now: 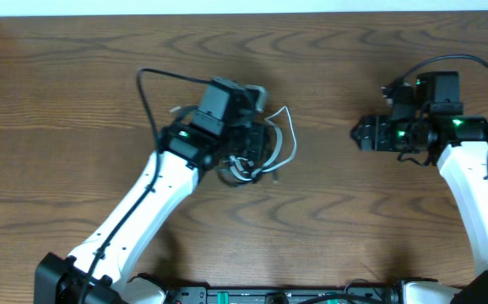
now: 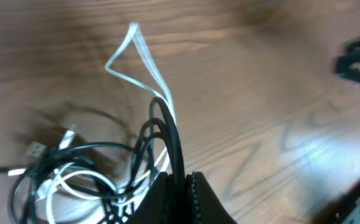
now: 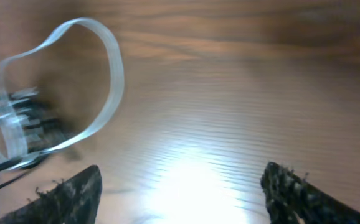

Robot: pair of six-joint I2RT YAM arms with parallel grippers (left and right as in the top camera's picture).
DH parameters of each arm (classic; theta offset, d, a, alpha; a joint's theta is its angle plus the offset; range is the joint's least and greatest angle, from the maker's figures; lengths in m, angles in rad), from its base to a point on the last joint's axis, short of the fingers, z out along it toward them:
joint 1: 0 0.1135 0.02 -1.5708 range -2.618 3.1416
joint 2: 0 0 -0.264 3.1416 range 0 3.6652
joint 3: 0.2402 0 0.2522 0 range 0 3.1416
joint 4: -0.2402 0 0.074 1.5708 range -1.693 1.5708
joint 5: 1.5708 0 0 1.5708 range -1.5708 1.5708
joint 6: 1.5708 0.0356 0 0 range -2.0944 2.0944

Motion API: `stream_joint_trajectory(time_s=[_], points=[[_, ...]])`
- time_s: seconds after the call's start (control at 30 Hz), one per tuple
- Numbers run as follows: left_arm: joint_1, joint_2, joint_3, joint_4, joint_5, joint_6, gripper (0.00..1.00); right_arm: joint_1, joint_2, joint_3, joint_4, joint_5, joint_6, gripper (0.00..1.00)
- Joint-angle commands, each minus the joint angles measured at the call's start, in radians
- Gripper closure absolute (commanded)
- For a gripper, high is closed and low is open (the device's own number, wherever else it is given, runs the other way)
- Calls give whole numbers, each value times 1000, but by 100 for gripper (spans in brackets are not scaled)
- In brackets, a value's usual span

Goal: Untangle cables

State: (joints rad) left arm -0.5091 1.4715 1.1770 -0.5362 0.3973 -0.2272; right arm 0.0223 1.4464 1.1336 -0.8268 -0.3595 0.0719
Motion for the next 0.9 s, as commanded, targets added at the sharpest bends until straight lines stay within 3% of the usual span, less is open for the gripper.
stream_joint_trajectory(time_s=[0.0,0.23,0.3,0.47,0.63,0.87], points=[[-39,-15,5,67,42,40,93,43,13,-4,1,-137,-82,18],[-55,-22,6,222,123,-23,93,127,79,-5,42,-136,-86,18],[-55,-22,6,228,125,-43,93,143,100,-5,67,-137,-85,22],[-55,-22,6,229,170,-48,92,177,158,-5,124,-125,-85,39],[-55,-21,6,226,168,-47,93,198,215,-5,142,-117,-85,95],[-55,-18,5,91,-53,-29,93,183,202,-4,127,-17,-78,99]])
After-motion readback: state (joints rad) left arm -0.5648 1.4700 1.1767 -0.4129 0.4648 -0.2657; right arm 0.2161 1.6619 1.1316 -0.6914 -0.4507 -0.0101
